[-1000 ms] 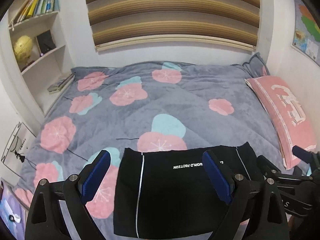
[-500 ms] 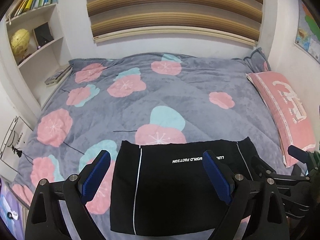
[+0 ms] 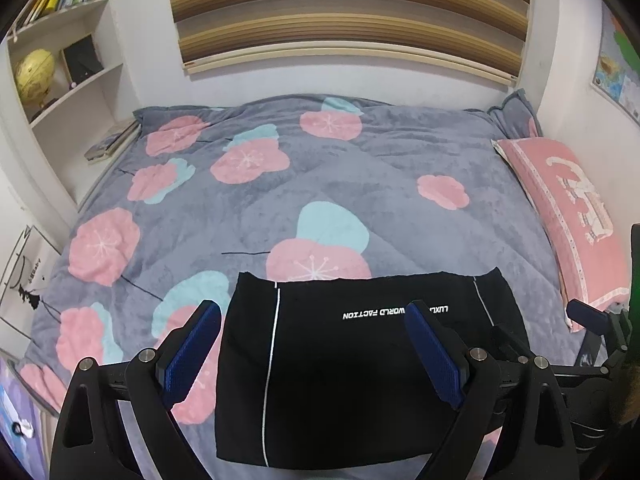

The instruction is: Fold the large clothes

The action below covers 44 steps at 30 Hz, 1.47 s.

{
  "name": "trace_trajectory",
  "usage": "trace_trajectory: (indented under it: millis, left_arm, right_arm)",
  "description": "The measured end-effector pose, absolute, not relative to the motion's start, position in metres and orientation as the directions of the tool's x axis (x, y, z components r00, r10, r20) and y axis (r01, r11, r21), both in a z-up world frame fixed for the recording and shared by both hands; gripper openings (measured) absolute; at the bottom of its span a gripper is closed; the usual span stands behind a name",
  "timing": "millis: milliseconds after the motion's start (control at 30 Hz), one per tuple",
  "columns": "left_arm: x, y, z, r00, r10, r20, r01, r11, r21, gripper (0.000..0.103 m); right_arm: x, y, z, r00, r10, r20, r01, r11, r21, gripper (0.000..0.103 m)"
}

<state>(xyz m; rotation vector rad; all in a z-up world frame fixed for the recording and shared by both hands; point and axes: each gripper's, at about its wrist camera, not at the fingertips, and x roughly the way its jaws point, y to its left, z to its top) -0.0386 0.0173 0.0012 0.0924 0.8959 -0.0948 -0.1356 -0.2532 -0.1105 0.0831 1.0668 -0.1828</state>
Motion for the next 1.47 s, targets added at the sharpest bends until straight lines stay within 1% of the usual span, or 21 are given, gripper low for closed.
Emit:
trace_trajectory:
  millis: [667, 1267, 1467]
  left_arm:
    - [-0.030, 0.020, -0.013, 0.594, -0.024, -0.804, 0.123, 0.991, 0.061, 0.093]
    - [-0.021, 0.019, -0.030, 0.558, -0.030, -0.829, 0.126, 0.991, 0.049, 0.093]
    - [-0.018, 0.024, -0.034, 0.597, -0.005, -0.802, 0.117, 0.990, 0.082, 0.093]
  right_arm:
    - [-0.129, -0.252, -0.130, 0.417, -0.033, -0.908, 0.179, 0.983, 0.047, 0.103]
    - [-0.125, -0.259, -0.146, 0.372, -0.042, -0.927, 0.197, 0.980, 0.034, 0.103]
    - [-0.125, -0.259, -0.151, 0.366, -0.057, -0.929, 0.194, 0.981, 0.017, 0.103]
